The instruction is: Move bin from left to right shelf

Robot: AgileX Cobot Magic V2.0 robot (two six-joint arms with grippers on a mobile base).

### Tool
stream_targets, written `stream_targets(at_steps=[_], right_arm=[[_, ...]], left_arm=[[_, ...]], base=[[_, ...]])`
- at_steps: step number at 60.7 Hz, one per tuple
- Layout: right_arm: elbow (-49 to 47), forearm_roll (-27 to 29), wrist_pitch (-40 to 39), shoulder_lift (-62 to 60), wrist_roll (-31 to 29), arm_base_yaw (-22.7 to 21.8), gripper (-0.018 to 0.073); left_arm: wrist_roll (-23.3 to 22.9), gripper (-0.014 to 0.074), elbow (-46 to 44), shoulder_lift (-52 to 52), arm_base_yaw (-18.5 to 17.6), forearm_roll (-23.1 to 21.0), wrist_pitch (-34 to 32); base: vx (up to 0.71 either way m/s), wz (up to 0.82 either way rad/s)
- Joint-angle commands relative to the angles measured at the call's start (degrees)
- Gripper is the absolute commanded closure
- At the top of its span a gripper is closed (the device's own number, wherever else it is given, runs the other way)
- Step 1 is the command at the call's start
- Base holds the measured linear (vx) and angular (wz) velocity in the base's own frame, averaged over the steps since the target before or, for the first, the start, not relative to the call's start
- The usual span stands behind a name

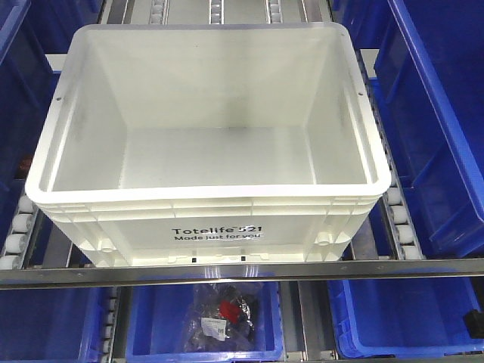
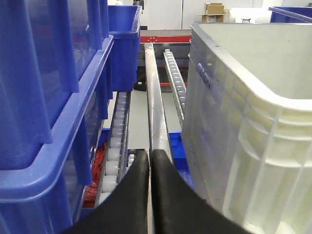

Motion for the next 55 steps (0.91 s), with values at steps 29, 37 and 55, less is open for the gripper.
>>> stream_targets(at_steps=[29,37,55], right_arm=[[0.9,-0.5,-4.2,-0.5,-0.4,0.0,0.0566],[0.9,-0.5,-4.2,-0.5,-0.4,0.0,0.0566],[0.1,-0.5,-7.6,-0.5,-0.4,0.0,0.0566]], left_arm=[[-0.5,0.0604,-1.1,-0.6,0.1,-0.2,-4.3],[-0.5,0.0604,-1.1,-0.6,0.1,-0.2,-4.3],[-0.5,0.0604,-2.4,-0.6,0.1,-0.1,-6.0]], base=[[0.00,0.00],[0.00,0.00],[0.00,0.00]])
